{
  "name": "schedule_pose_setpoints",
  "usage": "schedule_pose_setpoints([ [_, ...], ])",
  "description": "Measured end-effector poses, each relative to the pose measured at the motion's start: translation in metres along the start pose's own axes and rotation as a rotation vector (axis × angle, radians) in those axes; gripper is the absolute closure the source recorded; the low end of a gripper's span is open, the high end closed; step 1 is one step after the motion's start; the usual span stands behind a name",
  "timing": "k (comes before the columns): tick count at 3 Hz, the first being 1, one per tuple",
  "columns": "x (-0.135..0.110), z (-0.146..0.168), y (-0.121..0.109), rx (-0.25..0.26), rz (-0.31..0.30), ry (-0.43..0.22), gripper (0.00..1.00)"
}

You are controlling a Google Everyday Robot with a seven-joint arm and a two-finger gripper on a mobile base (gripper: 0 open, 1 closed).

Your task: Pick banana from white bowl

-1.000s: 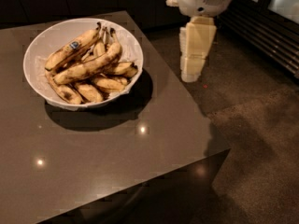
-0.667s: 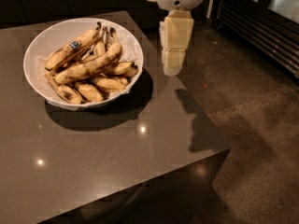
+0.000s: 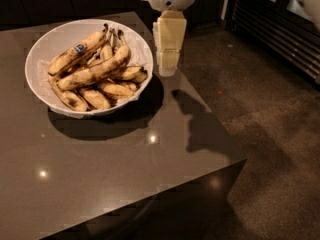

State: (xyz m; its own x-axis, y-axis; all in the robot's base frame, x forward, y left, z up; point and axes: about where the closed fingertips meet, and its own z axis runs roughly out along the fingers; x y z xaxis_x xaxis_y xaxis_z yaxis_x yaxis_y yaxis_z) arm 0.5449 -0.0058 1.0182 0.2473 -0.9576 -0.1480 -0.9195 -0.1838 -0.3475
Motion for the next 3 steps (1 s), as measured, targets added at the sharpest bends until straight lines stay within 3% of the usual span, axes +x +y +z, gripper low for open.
schedule_pose_setpoints([
  [1, -0.018, 0.015, -0.016, -0.012, -0.039, 0.000, 0.06],
  [3, -0.038, 0.033, -0.034, -0.027, -0.095, 0.032, 0.08],
])
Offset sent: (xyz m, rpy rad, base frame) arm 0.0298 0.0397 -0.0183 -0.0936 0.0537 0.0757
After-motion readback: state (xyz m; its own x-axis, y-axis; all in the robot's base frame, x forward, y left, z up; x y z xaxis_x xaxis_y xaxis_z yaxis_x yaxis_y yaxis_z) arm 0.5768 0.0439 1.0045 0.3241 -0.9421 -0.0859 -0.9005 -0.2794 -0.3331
